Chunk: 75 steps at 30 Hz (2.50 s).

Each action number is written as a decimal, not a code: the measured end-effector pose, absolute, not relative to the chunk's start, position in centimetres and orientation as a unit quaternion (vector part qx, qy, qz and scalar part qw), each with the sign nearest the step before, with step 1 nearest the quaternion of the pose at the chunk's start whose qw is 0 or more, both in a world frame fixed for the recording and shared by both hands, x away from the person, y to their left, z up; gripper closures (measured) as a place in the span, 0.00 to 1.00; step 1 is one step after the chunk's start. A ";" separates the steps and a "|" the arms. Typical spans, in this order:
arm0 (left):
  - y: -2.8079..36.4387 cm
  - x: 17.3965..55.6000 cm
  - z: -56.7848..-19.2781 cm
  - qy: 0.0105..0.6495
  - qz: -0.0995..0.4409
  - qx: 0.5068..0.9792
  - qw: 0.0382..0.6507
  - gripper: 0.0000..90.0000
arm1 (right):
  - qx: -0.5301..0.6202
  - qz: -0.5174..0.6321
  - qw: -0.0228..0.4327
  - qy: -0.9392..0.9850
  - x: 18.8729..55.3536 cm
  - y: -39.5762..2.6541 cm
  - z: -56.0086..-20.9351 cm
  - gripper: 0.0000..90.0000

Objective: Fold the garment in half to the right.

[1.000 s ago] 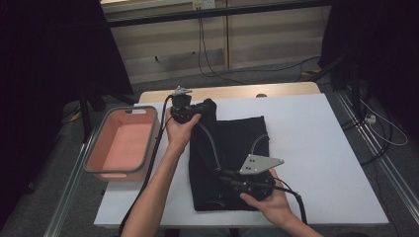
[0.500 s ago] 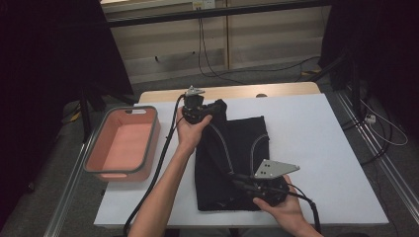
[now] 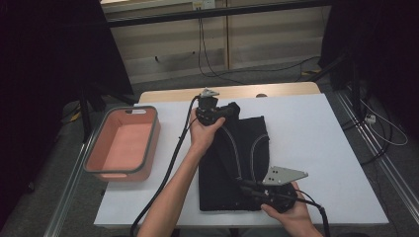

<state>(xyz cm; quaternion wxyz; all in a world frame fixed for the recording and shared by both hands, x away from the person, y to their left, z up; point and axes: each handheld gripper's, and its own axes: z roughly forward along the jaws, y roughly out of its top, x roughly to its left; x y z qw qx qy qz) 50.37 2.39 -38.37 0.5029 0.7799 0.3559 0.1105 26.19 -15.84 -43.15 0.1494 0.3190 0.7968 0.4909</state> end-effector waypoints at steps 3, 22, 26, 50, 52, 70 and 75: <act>1.8 50.4 -39.0 0.355 0.111 0.786 0.495 0.85 | 0.322 0.488 0.148 0.798 26.2 -16.0 -43.4 0.86; 0.6 51.2 -41.7 0.373 0.103 0.788 0.479 0.73 | 0.335 0.458 0.162 0.807 26.8 -16.6 -44.9 0.85; 0.8 50.8 -41.4 0.358 0.112 0.795 0.476 0.63 | 0.337 0.446 0.174 0.811 26.7 -16.7 -45.2 0.84; 6.8 47.7 -40.8 0.344 0.174 0.809 0.444 0.06 | 0.360 0.438 0.181 0.804 26.4 -18.4 -44.7 0.42; 7.7 47.4 -40.9 0.347 0.158 0.802 0.460 0.06 | 0.355 0.445 0.183 0.802 26.9 -18.2 -44.0 0.37; 12.4 41.6 -43.6 0.310 0.158 0.819 0.457 0.06 | 0.330 0.422 0.226 0.813 35.7 -14.7 -41.8 0.65; 13.9 40.0 -44.4 0.311 0.155 0.821 0.452 0.06 | 0.333 0.408 0.241 0.815 38.0 -12.8 -42.3 0.69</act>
